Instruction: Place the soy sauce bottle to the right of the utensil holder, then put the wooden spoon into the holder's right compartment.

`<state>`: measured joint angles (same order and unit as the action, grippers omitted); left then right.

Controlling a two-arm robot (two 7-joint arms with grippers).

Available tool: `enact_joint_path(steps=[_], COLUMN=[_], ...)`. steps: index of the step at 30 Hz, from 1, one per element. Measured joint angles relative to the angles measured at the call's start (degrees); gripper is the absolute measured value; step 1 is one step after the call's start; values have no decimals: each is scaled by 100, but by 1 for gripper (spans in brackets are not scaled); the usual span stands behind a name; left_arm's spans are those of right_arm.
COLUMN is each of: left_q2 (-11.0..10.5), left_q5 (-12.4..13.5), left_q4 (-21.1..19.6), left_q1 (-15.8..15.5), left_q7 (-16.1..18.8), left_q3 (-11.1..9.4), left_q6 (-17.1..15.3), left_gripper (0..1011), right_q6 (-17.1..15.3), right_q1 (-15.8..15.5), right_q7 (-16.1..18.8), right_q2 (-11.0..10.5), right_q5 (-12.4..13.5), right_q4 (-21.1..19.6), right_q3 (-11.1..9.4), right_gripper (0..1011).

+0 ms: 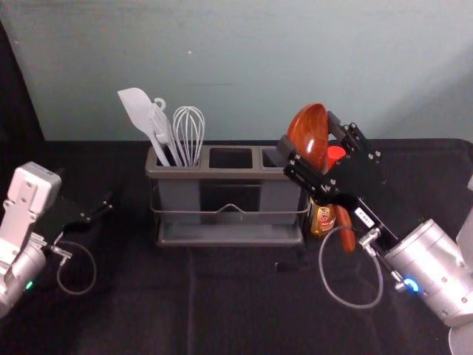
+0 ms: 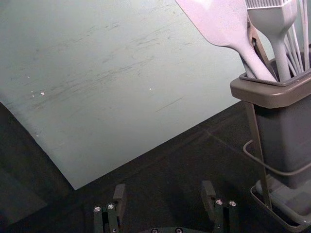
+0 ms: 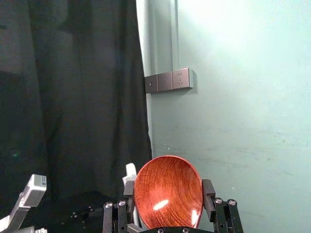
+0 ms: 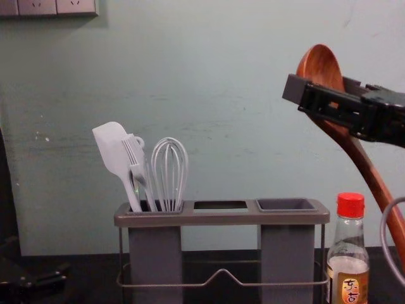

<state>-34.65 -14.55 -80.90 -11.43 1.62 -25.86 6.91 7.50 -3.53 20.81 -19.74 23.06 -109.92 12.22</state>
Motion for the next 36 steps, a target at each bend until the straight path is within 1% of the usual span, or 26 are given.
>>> enact_joint_path(steps=[36], left_q2=[0], left_q5=[0], left_q4=[0], left_q1=[0], left_q7=[0], left_q3=[0], left_q6=[0], left_gripper=[1012], right_q6=[4], right_q1=[1], right_q7=[11], right_q2=[2], right_q5=[-3], right_q4=[-7], right_q3=[4], right_gripper=[839])
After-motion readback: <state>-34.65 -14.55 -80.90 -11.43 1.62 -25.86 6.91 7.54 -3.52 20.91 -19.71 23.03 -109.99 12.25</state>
